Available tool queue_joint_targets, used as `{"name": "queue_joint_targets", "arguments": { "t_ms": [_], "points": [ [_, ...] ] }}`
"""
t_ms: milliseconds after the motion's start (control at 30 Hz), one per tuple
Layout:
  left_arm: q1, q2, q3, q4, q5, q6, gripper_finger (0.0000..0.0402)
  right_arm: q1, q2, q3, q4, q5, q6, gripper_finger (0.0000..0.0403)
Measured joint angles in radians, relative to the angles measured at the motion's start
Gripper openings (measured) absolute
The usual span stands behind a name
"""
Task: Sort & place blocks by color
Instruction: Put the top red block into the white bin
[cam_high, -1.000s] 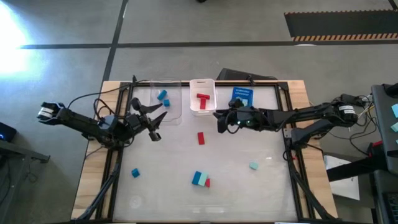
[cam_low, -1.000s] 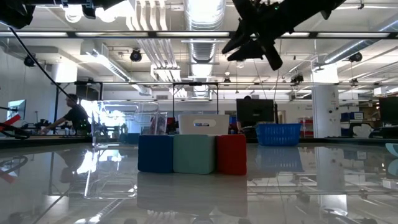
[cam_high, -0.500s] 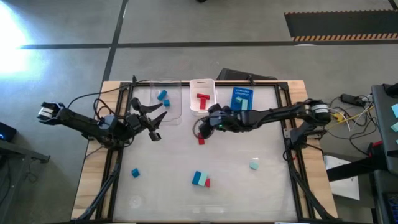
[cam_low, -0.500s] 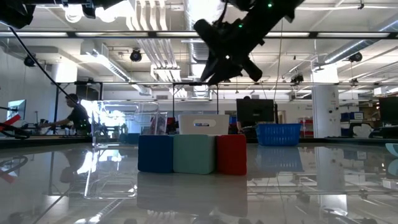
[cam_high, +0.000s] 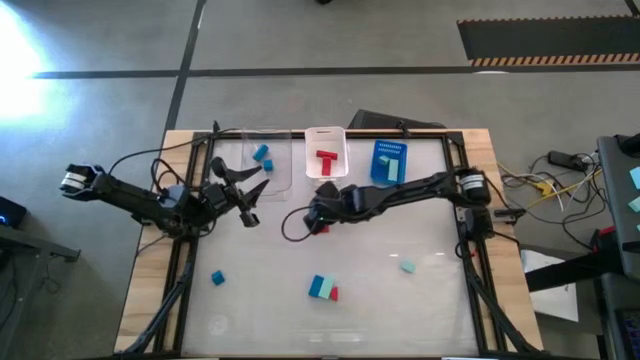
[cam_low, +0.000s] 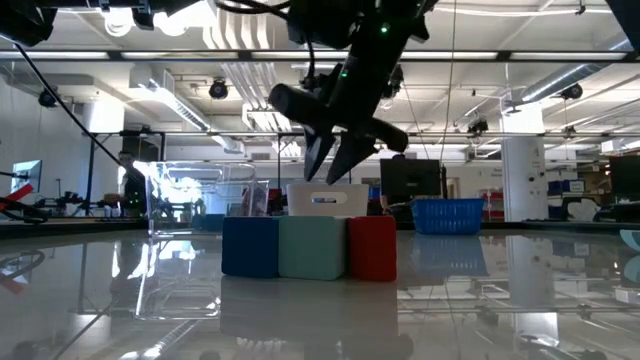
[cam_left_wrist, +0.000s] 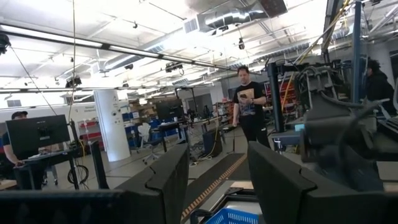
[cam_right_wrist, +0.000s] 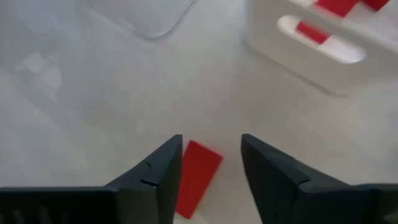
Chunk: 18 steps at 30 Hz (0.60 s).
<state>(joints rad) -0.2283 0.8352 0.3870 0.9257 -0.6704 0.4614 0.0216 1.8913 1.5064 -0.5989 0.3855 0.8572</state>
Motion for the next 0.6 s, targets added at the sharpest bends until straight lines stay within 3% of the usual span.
{"name": "queue_joint_targets", "arguments": {
  "t_ms": [333, 600],
  "points": [
    [0.000, 0.002, -0.001, 0.000, 0.000, 0.000, 0.0148, 0.006, 0.143, 0.093, -0.072, -0.001, 0.076, 0.0261],
    [0.000, 0.000, -0.001, 0.001, 0.000, 0.000, 0.0148, 0.009, 0.233, 0.177, -0.107, -0.027, 0.076, 0.0270]
  ]
}}
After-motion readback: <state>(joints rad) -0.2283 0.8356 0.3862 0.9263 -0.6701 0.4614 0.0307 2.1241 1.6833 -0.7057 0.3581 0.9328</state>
